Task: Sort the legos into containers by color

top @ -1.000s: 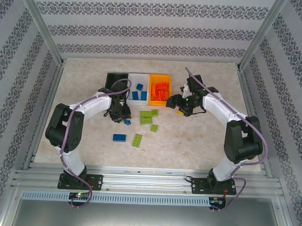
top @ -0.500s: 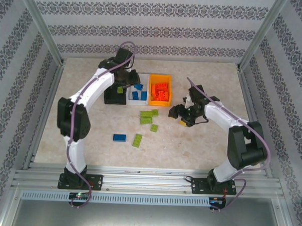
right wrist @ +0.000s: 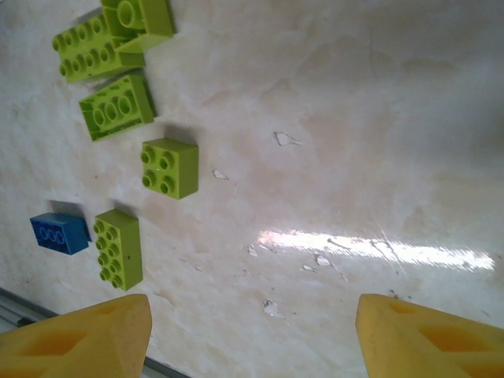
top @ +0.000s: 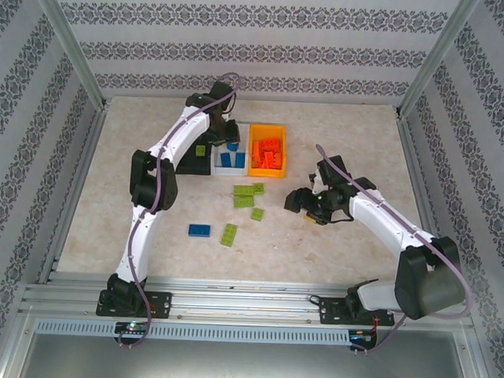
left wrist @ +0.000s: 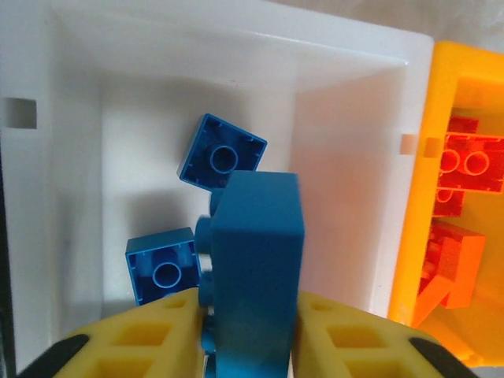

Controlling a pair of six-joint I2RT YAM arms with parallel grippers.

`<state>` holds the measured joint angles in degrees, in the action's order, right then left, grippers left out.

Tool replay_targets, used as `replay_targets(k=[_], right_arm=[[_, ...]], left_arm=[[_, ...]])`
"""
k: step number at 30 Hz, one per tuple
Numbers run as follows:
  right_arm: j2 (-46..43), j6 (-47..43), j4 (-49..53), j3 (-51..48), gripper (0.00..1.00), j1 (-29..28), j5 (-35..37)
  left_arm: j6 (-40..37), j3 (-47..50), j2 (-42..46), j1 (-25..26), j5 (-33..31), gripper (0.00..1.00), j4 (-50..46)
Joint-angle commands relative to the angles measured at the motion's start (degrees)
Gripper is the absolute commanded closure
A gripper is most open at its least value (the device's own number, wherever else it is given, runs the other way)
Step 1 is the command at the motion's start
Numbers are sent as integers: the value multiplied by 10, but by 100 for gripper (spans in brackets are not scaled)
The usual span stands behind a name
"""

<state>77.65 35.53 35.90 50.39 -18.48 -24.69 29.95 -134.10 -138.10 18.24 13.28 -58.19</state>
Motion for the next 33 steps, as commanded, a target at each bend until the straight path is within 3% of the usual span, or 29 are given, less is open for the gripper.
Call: replay_targets(k=[1, 18, 22, 29, 33], right_arm=[[-12, 6, 18, -12, 29, 5, 17], [42, 3, -8, 20, 28, -11, -3], [89, -5, -15, 52, 28, -23, -19], [184, -34, -1, 140, 25, -59, -40], [229, -47, 9, 184, 24, -76, -51]], left_arm=[[-9, -11, 3, -7, 0, 63, -33], [-31, 118, 135, -7, -25, 51, -7], [-52, 230, 225, -7, -31, 45, 23], [-70, 502, 418, 0, -25, 20, 62], [-47, 650, 501, 33, 2, 10, 104]])
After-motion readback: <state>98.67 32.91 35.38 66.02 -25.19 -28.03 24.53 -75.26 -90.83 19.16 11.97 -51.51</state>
